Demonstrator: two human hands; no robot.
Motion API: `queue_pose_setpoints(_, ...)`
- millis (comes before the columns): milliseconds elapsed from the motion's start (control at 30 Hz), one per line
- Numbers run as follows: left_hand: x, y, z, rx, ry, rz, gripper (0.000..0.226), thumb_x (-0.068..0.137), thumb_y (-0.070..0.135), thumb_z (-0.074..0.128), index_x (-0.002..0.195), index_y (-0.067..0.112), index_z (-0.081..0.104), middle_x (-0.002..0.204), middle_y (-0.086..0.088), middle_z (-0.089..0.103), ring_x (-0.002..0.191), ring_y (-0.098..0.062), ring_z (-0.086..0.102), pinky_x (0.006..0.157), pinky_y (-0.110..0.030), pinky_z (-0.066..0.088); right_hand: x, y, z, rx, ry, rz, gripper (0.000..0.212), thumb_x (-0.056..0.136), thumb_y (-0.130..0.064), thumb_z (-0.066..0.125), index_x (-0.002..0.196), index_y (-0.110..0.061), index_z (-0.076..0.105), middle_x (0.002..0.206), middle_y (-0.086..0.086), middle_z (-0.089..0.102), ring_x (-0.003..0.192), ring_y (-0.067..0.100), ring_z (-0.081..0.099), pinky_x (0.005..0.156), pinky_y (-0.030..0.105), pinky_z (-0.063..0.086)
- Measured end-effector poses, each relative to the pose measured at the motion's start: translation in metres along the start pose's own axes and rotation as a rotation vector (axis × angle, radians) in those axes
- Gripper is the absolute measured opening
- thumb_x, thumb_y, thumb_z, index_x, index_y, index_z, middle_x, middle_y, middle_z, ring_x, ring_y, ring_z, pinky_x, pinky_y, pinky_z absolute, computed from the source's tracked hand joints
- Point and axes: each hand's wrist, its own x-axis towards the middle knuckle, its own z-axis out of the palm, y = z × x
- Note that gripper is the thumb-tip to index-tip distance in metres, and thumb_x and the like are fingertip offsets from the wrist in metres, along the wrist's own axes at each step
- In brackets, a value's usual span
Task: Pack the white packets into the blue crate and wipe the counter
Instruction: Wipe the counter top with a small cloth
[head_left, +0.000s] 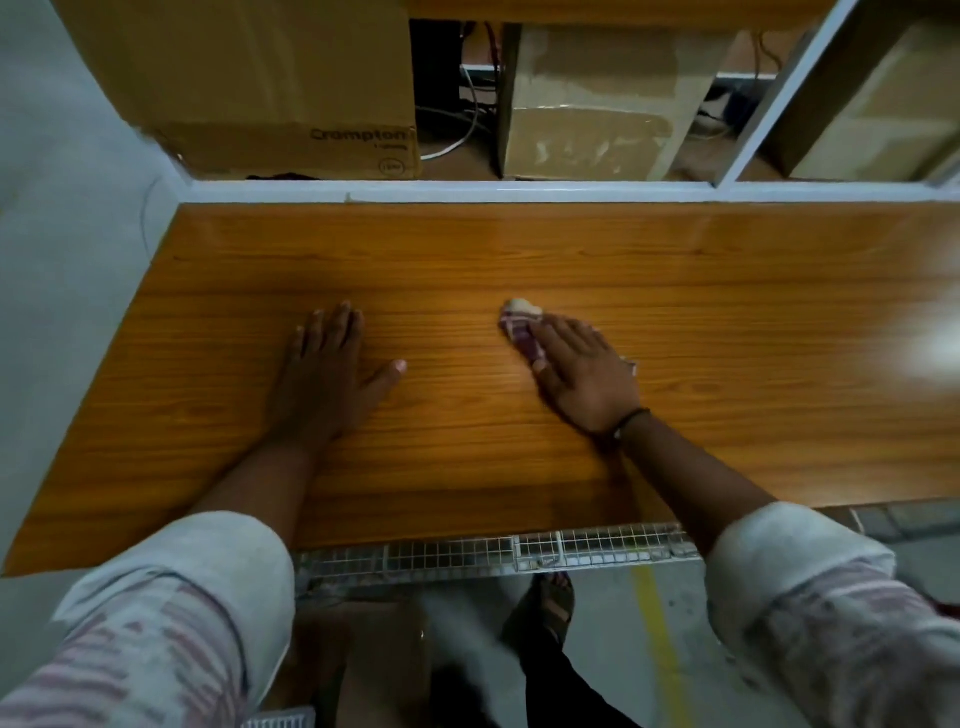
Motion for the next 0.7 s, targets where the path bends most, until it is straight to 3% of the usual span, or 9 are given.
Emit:
queue_pose_setpoints(67,-0.001,0.000,0.000,0.003,-0.001,-0.005,0.102,0.086,0.086,0.013,0.161,0.017,0.008,0.169,-0.003,0.002,0.155,-0.030,-0.001,0.125,-0.049,0.003,-0.004,-0.006,0.000,0.008,0.009,0.086,0.055,0.105,-0.045,0.035,0.156,-0.023,0.034,0.162,0.007,0.032,0.148,0.032,0.028,0.122,0.046,0.016)
queue_pose_setpoints(167,-0.001,0.002,-0.001,-0.007,-0.013,-0.003,0.103,0.085,0.087,0.011,0.161,0.018,0.005,0.169,-0.002,0.000,0.155,-0.029,-0.003,0.125,-0.049,0.001,-0.045,-0.031,0.005,-0.005,-0.025,-0.214,0.055,0.106,-0.042,0.034,0.157,-0.022,0.031,0.162,0.008,0.031,0.150,0.029,0.026,0.123,0.044,0.016)
queue_pose_setpoints(233,-0.001,0.002,-0.001,-0.004,-0.027,-0.010,0.105,0.083,0.088,0.007,0.161,0.018,0.003,0.169,-0.002,-0.002,0.155,-0.028,-0.004,0.125,-0.049,0.001,-0.072,-0.030,0.004,-0.003,-0.077,-0.311,0.056,0.107,-0.044,0.033,0.159,-0.024,0.024,0.165,0.002,0.022,0.153,0.022,0.015,0.125,0.041,0.010)
queue_pose_setpoints(500,-0.029,0.047,0.000,0.006,-0.112,0.048,0.123,0.068,0.100,0.002,0.161,0.020,-0.004,0.169,-0.005,-0.011,0.154,-0.034,-0.009,0.124,-0.052,-0.002,-0.072,0.030,-0.011,0.021,-0.029,0.067,0.062,0.101,-0.056,0.022,0.159,-0.033,0.023,0.165,-0.002,0.021,0.153,0.022,0.017,0.125,0.041,0.010)
queue_pose_setpoints(700,-0.021,0.099,0.005,0.017,-0.121,0.035,0.123,0.068,0.101,0.006,0.160,0.021,-0.009,0.168,-0.005,-0.016,0.153,-0.034,-0.015,0.123,-0.054,-0.004,-0.039,0.039,-0.010,0.000,-0.052,0.053,0.059,0.104,-0.054,0.024,0.159,-0.033,0.019,0.166,-0.003,0.018,0.154,0.022,0.014,0.125,0.038,0.006)
